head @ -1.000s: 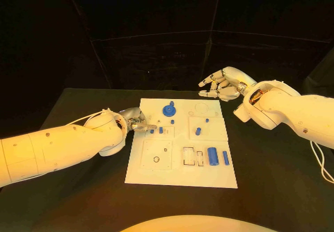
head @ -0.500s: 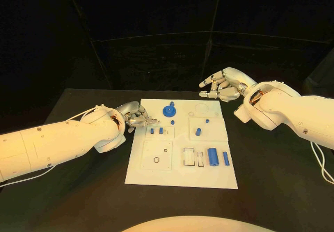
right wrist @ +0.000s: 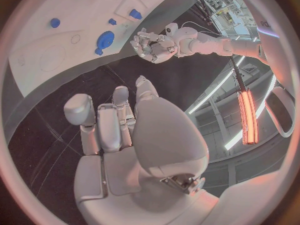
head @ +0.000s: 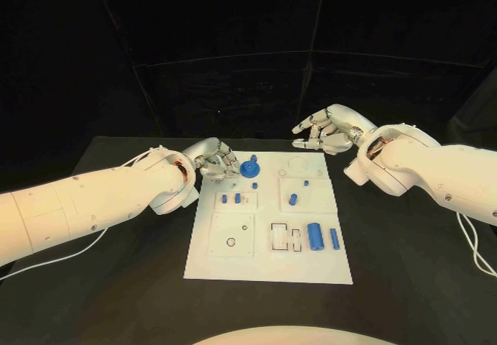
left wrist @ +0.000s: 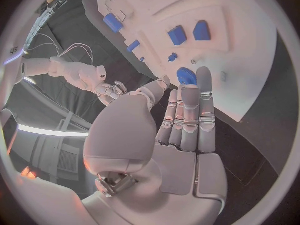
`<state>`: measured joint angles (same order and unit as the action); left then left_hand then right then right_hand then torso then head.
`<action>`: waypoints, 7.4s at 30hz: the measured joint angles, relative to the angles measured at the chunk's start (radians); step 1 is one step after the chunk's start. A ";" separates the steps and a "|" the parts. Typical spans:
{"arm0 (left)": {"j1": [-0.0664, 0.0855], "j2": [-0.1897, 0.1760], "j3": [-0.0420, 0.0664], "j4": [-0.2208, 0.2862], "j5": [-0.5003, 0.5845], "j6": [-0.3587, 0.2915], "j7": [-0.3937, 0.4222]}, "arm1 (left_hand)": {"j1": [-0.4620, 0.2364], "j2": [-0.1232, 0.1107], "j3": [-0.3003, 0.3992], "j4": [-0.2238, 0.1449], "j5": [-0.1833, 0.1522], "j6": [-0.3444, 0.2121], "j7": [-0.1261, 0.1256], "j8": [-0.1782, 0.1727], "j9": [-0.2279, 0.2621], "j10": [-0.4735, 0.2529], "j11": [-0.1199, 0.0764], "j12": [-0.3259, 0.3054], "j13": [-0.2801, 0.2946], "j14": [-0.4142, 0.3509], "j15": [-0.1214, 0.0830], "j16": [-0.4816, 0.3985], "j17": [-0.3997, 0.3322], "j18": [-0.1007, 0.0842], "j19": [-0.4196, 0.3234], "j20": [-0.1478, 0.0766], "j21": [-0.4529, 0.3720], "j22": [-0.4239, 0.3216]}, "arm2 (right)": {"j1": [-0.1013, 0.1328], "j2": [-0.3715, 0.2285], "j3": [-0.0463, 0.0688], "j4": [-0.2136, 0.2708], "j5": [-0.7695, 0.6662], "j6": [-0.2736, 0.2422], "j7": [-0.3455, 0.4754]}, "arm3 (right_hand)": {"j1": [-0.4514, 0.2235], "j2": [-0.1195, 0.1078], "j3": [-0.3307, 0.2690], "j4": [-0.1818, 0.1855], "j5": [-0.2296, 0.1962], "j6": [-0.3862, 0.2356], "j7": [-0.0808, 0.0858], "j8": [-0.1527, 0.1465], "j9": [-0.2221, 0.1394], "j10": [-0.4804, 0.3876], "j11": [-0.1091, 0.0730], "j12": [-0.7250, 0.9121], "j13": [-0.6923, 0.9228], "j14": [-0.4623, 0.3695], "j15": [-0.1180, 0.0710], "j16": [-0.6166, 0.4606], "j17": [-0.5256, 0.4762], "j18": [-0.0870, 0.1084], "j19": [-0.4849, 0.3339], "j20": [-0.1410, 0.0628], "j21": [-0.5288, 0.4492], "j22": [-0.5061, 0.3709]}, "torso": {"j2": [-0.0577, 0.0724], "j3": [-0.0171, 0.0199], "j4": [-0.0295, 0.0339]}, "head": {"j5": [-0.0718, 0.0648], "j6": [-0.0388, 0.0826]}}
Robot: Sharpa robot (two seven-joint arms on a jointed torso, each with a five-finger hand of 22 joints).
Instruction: Assemble the parts on the task board
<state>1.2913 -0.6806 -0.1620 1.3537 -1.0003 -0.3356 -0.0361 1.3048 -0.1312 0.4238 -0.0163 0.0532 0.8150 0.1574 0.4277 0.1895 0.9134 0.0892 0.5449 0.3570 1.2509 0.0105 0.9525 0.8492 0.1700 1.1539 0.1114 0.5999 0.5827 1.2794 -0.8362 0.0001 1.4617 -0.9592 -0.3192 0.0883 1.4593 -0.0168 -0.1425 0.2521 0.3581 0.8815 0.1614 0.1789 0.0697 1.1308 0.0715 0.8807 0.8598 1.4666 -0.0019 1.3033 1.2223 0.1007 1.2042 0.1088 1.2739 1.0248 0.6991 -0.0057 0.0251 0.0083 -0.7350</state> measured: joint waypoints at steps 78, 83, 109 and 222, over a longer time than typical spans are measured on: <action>-0.007 0.241 -0.010 -0.228 -0.458 0.222 -0.001 | 0.028 0.033 0.039 -0.032 0.000 0.229 -0.042 -0.192 -0.117 0.198 -0.034 -0.236 -0.280 0.214 -0.032 0.425 0.372 -0.056 0.283 -0.037 0.520 0.510 | 0.000 0.017 0.000 0.000 0.000 0.000 0.000 | 0.000 0.000 0.000 0.000 0.005 0.000 0.000 0.003 0.000 0.000 0.000 0.005 0.000 0.000 0.000 0.000 0.000 0.000 0.000 0.000 0.000 0.000 | 0.000 -0.0006 0.0008 | -0.022 0.008; -0.011 0.216 0.007 -0.208 -0.446 0.196 0.003 | 0.028 0.033 0.043 -0.036 0.000 0.229 -0.042 -0.199 -0.118 0.202 -0.031 -0.243 -0.282 0.214 -0.032 0.425 0.370 -0.056 0.283 -0.037 0.520 0.514 | 0.000 0.017 0.000 -0.003 0.000 0.000 0.000 | 0.000 0.000 0.000 0.000 0.005 0.000 0.000 0.003 0.000 0.000 0.000 0.005 0.000 0.000 0.000 0.000 0.000 0.000 0.000 0.000 0.000 0.000 | 0.000 -0.0008 0.0014 | -0.024 0.011; -0.009 0.016 0.064 -0.075 -0.326 0.179 0.011 | 0.023 0.028 0.046 -0.039 0.000 0.232 -0.038 -0.207 -0.118 0.209 -0.030 -0.256 -0.285 0.214 -0.032 0.425 0.363 -0.055 0.283 -0.037 0.532 0.527 | 0.000 0.011 0.000 -0.010 0.000 0.000 -0.001 | 0.000 0.000 0.000 0.000 0.005 0.000 0.000 0.003 0.000 0.000 0.000 0.005 0.000 0.000 0.000 0.000 0.000 0.000 0.000 0.000 0.000 0.000 | 0.000 -0.0013 0.0024 | -0.019 0.017; -0.031 -0.110 0.053 0.014 0.559 0.109 0.382 | -0.010 0.018 0.066 -0.049 0.000 0.214 0.001 -0.292 -0.119 0.212 -0.002 -0.274 -0.265 0.064 -0.007 0.161 -0.062 0.001 0.056 -0.006 0.090 0.137 | -0.062 -0.022 -0.033 0.003 -0.590 0.132 -0.193 | 0.176 -0.024 0.106 -0.020 -0.146 0.118 -0.018 -0.037 -0.004 -0.081 0.010 -0.633 -0.624 0.000 -0.003 -0.159 -0.158 0.032 -0.006 -0.007 -0.058 -0.050 | -0.001 -0.0027 0.0005 | -0.059 0.037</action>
<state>1.2598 -0.7905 -0.1092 1.3676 -0.4415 -0.2268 0.3456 1.2947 -0.1132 0.4897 -0.0649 0.0533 1.0295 0.1588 0.1358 0.0704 1.1258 0.0875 0.2711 0.0916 1.3150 0.0037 1.1138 0.7870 0.1707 1.2095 0.1051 0.6899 0.7197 1.2176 -0.8586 -0.0327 1.4648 -1.5492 -0.1877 -0.1052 1.6355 -0.0406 -0.0368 0.2324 0.2117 0.9999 0.1433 0.1416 0.0656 1.0499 0.0812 0.2472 0.2360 1.4662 -0.0047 1.1439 1.0647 0.1325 1.1977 0.1019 1.2155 0.9746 0.6977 -0.0083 0.0256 -0.0502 -0.6981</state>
